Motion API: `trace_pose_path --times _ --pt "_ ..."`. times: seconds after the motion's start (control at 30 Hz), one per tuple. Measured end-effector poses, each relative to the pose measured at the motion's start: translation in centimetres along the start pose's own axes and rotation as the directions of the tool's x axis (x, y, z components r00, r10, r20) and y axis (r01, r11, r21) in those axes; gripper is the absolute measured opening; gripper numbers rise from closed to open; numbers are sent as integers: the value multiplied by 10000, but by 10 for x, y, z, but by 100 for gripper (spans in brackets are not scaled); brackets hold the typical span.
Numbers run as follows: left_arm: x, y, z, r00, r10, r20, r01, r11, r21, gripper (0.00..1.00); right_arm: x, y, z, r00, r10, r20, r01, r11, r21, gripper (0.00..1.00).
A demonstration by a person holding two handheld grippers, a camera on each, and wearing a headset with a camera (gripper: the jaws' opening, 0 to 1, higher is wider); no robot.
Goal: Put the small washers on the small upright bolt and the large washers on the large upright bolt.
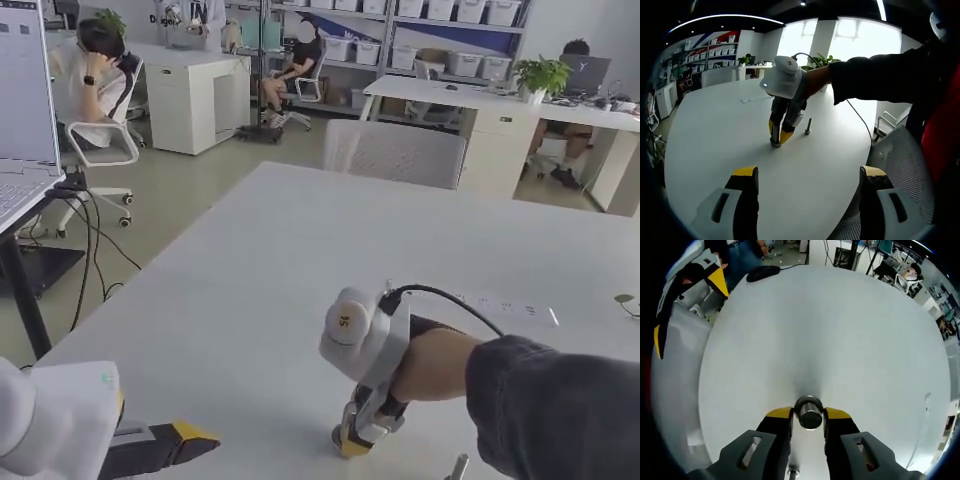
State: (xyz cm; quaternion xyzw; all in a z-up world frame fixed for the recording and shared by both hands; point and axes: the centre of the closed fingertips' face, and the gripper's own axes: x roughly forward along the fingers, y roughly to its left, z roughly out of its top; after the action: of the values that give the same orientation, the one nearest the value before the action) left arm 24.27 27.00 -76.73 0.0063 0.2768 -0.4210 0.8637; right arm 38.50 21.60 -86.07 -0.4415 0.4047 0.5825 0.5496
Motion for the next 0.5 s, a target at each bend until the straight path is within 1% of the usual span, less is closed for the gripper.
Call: trace_pose_path --times 0.03,0.1,0.17,0.23,0.27,0.33,0.43,0.5 --pt "1 0 0 10000 8 -3 -8 10000 17 83 -2 -1 0 10000 -40 74 40 10000 10 26" --pt "2 -1 1 10000 -35 4 35 10000 18 83 -5 0 0 9998 42 202 -46 9998 173 28" --pt "4 -1 2 10000 -60 -5 60 10000 53 83 -8 -3 -2 9997 -120 231 116 9998 163 31" --pt "5 -2 3 10000 -90 -14 91 9999 96 83 -12 -3 -4 9993 -90 352 79 9995 305 31" --pt "6 -3 3 9999 -110 -19 111 9999 115 83 -16 -4 -4 9986 -211 490 193 9991 378 33" --pt "7 -2 4 9999 -143 -7 143 9998 142 83 -21 -6 -6 9980 -276 577 248 9985 484 36" --pt "9 -2 7 9998 -196 -30 197 9996 221 83 -31 -9 -5 9941 -567 919 512 9968 607 41" --pt "11 -4 9 9996 -267 -15 267 9992 286 83 -40 -8 -4 9911 -700 1136 627 9958 670 41"
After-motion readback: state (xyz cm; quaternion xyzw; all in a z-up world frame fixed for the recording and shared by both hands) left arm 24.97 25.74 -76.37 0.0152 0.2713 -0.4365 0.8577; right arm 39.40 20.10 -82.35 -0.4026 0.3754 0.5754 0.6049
